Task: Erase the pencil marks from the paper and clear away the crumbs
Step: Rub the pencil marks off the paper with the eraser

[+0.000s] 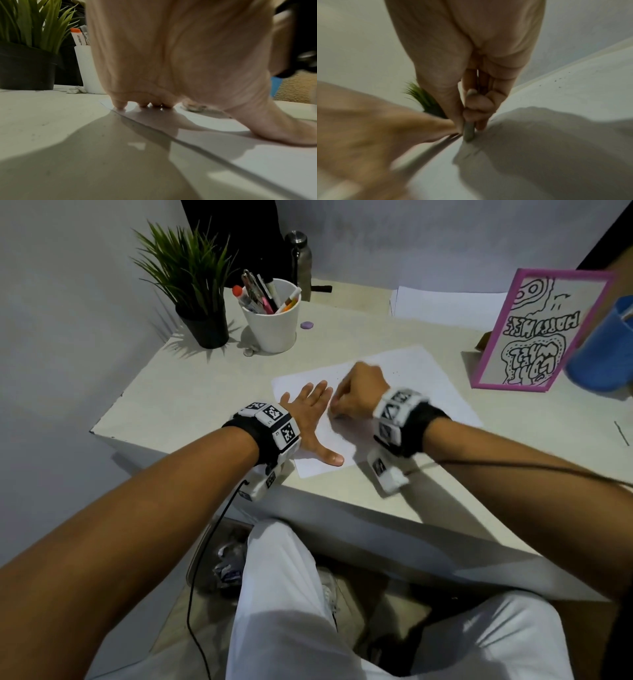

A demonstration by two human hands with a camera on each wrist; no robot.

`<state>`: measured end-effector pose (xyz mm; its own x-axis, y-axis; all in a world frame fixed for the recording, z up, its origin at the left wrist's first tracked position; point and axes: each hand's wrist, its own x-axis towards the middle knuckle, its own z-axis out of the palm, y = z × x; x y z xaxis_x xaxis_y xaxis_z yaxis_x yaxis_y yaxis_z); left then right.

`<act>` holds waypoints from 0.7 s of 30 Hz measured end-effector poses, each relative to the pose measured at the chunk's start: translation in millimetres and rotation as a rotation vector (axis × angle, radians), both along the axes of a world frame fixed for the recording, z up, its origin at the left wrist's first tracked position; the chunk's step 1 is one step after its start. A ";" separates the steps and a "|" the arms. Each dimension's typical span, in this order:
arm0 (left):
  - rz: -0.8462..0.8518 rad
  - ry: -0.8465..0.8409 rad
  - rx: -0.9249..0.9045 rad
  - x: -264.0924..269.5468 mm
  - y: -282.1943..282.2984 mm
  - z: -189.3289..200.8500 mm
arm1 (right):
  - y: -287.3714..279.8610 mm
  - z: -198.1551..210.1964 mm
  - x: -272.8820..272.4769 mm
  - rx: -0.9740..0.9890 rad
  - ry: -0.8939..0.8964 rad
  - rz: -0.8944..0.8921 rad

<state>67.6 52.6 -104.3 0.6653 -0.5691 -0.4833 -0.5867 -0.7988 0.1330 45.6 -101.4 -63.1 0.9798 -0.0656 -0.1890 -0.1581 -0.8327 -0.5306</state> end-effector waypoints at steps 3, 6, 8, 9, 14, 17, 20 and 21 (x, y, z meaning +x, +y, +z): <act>-0.005 -0.024 0.005 -2.3 0.5 -0.2 | -1.0 -7.1 -37.6 0.009 0.104 0.154; -0.001 -0.010 0.006 -0.9 1.1 0.8 | -2.7 6.7 -10.1 0.048 0.015 0.041; 0.002 -0.008 0.018 -1.8 0.9 1.3 | -2.5 10.7 16.8 0.045 -0.028 -0.070; 0.003 -0.010 0.022 -1.0 0.5 2.3 | -1.2 9.7 22.8 0.042 -0.050 -0.090; -0.004 -0.021 -0.011 -1.9 2.6 -2.4 | 1.2 -8.3 -26.0 0.048 0.065 0.062; -0.002 -0.012 -0.006 -1.2 1.4 -2.3 | 0.0 3.7 -4.0 0.068 0.039 -0.052; 0.023 0.009 0.022 -1.0 -0.3 3.2 | 2.1 3.5 17.8 0.065 -0.028 -0.126; 0.030 0.016 0.026 -0.3 -1.0 3.0 | 4.2 -1.2 10.3 0.062 -0.012 -0.106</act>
<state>67.3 51.5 -101.3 0.6736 -0.5363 -0.5085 -0.5604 -0.8192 0.1217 55.9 -97.1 -64.4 0.9702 -0.1574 -0.1843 -0.2369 -0.7770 -0.5833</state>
